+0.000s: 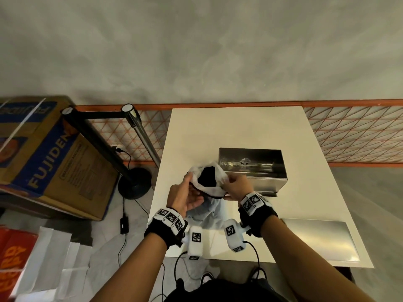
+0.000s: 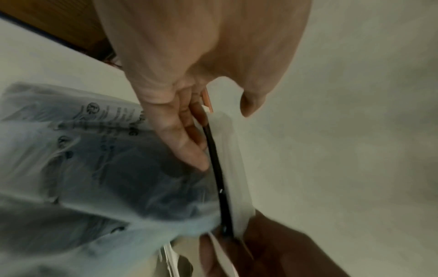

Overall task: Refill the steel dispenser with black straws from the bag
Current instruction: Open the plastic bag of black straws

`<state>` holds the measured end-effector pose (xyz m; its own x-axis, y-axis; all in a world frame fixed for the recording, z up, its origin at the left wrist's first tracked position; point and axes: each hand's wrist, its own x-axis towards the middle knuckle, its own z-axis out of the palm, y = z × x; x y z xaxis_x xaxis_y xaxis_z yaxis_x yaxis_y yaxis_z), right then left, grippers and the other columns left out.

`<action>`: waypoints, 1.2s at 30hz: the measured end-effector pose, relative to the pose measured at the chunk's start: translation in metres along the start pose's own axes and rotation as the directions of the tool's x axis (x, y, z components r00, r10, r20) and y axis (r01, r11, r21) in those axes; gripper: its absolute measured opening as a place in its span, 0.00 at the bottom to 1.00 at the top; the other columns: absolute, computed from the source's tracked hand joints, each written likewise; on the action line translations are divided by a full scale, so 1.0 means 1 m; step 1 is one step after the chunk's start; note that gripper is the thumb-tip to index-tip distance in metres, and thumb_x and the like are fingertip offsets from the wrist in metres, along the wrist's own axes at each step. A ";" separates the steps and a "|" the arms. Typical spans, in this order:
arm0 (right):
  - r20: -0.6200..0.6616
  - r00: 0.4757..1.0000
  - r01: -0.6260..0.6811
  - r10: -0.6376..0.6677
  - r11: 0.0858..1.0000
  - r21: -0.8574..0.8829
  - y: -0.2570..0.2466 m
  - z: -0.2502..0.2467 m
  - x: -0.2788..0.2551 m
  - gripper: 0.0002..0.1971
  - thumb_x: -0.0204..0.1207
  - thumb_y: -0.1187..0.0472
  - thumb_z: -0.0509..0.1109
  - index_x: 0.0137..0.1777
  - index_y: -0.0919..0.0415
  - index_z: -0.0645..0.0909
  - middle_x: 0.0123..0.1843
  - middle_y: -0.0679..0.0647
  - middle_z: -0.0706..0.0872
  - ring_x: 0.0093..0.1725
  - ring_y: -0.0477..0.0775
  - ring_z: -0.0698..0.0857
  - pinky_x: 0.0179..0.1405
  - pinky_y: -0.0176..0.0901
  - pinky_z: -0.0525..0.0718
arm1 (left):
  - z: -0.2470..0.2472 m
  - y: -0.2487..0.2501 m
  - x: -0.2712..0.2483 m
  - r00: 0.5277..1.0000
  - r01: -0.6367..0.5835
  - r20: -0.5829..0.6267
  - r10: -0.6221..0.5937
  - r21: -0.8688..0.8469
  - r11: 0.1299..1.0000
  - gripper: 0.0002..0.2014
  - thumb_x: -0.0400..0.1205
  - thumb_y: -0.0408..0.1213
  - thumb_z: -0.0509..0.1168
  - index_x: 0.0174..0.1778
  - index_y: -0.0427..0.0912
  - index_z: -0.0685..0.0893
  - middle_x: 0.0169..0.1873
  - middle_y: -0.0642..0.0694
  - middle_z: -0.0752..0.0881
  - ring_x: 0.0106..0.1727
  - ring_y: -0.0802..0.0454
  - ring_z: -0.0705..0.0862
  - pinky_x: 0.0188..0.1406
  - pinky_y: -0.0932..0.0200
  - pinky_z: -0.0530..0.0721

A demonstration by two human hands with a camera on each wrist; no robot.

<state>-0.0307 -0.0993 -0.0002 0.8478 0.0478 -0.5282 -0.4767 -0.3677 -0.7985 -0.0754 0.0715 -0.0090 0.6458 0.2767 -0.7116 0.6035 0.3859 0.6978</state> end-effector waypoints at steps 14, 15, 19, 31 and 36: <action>0.172 0.957 -0.283 0.233 0.626 0.726 0.016 -0.004 0.004 0.23 0.59 0.84 0.54 0.52 0.70 0.78 0.41 0.67 0.79 0.44 0.66 0.81 0.44 0.67 0.87 | 0.005 0.009 -0.003 0.996 0.053 0.079 -0.042 -0.141 0.989 0.13 0.80 0.14 0.53 0.38 0.29 0.80 0.32 0.35 0.88 0.41 0.40 0.86 0.33 0.54 0.90; 0.167 0.945 -0.310 0.280 0.610 0.729 0.022 -0.005 0.009 0.19 0.58 0.81 0.56 0.48 0.68 0.77 0.38 0.65 0.75 0.42 0.64 0.79 0.43 0.67 0.88 | 0.001 0.005 -0.001 0.993 0.099 0.076 -0.087 -0.175 0.980 0.15 0.79 0.13 0.50 0.36 0.31 0.78 0.32 0.35 0.87 0.41 0.39 0.84 0.34 0.51 0.89; 0.122 0.900 -0.371 0.418 0.591 0.716 0.028 -0.004 0.005 0.10 0.72 0.76 0.54 0.40 0.65 0.76 0.31 0.63 0.75 0.32 0.59 0.77 0.20 0.51 0.84 | -0.010 -0.014 0.007 0.978 0.207 0.012 -0.208 -0.183 0.961 0.16 0.65 0.14 0.47 0.38 0.34 0.73 0.45 0.34 0.78 0.46 0.36 0.79 0.39 0.41 0.85; 0.278 0.955 -0.276 0.101 0.644 0.714 0.028 0.009 0.003 0.25 0.77 0.52 0.71 0.70 0.65 0.78 0.61 0.65 0.87 0.59 0.67 0.86 0.55 0.58 0.85 | 0.003 -0.017 0.000 0.996 0.094 0.022 -0.092 -0.329 0.940 0.16 0.84 0.22 0.54 0.53 0.35 0.87 0.39 0.38 0.91 0.40 0.42 0.89 0.30 0.54 0.90; 0.185 0.975 -0.219 0.121 0.645 0.732 0.021 0.002 0.002 0.20 0.61 0.65 0.70 0.55 0.68 0.78 0.44 0.66 0.78 0.37 0.62 0.81 0.36 0.50 0.82 | 0.002 -0.025 0.004 0.994 0.103 -0.003 -0.108 -0.286 0.953 0.14 0.81 0.21 0.55 0.48 0.34 0.87 0.45 0.34 0.86 0.41 0.41 0.84 0.35 0.53 0.84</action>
<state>-0.0397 -0.1051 -0.0183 0.7260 0.1737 -0.6654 -0.6634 0.4318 -0.6111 -0.0869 0.0609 -0.0293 0.5752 0.2362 -0.7831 0.5072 0.6481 0.5681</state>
